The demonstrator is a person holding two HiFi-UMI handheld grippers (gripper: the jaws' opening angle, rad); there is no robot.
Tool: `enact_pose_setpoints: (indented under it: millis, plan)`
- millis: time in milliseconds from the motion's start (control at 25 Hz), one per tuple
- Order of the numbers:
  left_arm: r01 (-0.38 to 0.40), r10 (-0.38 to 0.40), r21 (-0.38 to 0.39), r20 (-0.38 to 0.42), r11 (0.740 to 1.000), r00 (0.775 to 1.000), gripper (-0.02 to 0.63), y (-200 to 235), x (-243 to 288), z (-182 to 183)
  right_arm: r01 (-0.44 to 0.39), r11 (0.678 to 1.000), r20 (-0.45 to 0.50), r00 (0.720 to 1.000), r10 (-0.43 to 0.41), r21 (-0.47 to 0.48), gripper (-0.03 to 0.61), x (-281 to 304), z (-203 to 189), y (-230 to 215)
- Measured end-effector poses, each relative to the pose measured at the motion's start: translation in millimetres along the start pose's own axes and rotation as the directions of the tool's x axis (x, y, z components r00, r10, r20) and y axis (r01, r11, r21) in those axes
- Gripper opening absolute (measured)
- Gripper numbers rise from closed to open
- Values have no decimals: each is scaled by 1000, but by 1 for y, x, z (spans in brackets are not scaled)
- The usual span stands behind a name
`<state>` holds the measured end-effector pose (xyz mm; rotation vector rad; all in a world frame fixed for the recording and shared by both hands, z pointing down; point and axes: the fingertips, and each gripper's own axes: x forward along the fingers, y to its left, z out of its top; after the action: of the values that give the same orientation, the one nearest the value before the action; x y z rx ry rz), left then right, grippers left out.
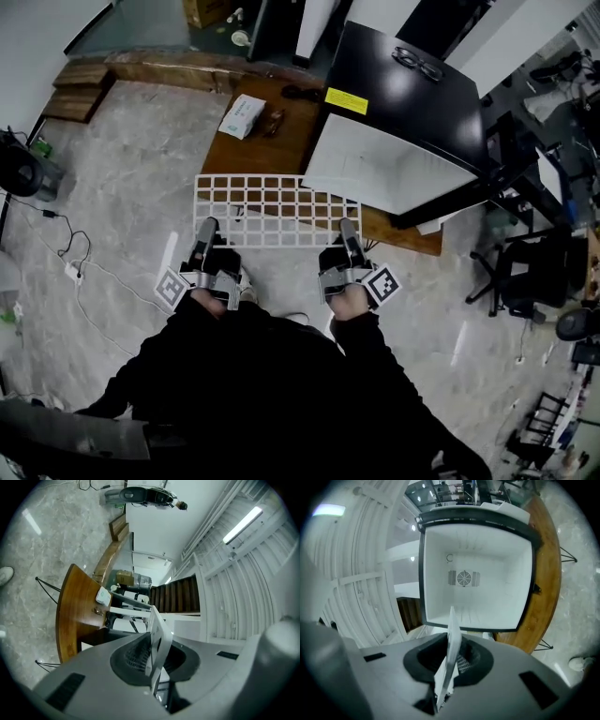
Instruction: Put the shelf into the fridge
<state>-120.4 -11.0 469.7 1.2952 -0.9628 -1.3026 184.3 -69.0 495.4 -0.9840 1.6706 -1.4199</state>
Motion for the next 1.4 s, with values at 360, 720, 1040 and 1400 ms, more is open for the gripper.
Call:
enact_pose_setpoints:
  millis: [360,720,1040,1400]
  plan:
    - [-19,26,42,-183,999,983,34,8,30,-114,26,999,173,985,-22,-23,35,-91,96,0]
    - [-55,67,48,-310,997,948,32,29,79,-195,58,998,299,953,-49,-22,35,-127,175,-3]
    - [-105,104,18,-379,994,920,31,52,152,-224,101,994,360,929,-82,-35,34,-96,225,-9]
    - [-122,120,18,-378,992,918,31,75,187,-221,121,992,352,930,-102,-32,34,-64,245,-27]
